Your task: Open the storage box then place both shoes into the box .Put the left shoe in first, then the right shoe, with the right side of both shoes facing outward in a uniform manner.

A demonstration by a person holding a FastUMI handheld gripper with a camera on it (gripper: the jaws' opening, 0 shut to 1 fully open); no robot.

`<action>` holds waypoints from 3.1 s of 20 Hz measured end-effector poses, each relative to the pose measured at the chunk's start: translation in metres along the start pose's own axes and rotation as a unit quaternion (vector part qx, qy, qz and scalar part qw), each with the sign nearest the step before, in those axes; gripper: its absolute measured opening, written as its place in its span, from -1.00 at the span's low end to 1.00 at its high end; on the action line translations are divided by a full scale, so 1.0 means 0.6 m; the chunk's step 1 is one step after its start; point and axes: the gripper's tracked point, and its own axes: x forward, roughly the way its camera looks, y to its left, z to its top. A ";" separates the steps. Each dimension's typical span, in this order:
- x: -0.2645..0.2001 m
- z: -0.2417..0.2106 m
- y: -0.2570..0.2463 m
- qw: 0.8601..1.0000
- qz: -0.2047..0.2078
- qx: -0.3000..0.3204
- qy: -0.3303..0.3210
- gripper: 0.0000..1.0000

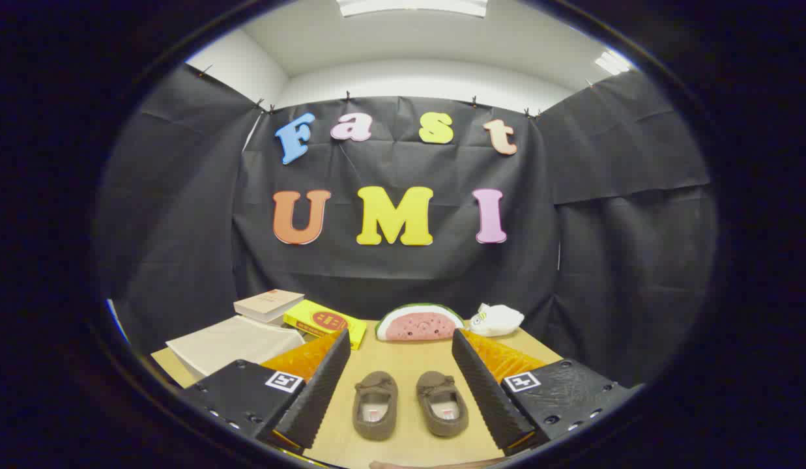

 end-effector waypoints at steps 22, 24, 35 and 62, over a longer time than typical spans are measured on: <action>0.070 -0.108 0.070 0.988 0.092 0.057 0.110 0.91; 0.090 -0.133 0.104 0.980 0.121 0.068 0.141 0.92; 0.154 -0.233 0.296 0.857 0.336 0.220 0.324 0.91; 0.206 -0.237 0.332 0.693 0.399 0.420 0.431 -0.69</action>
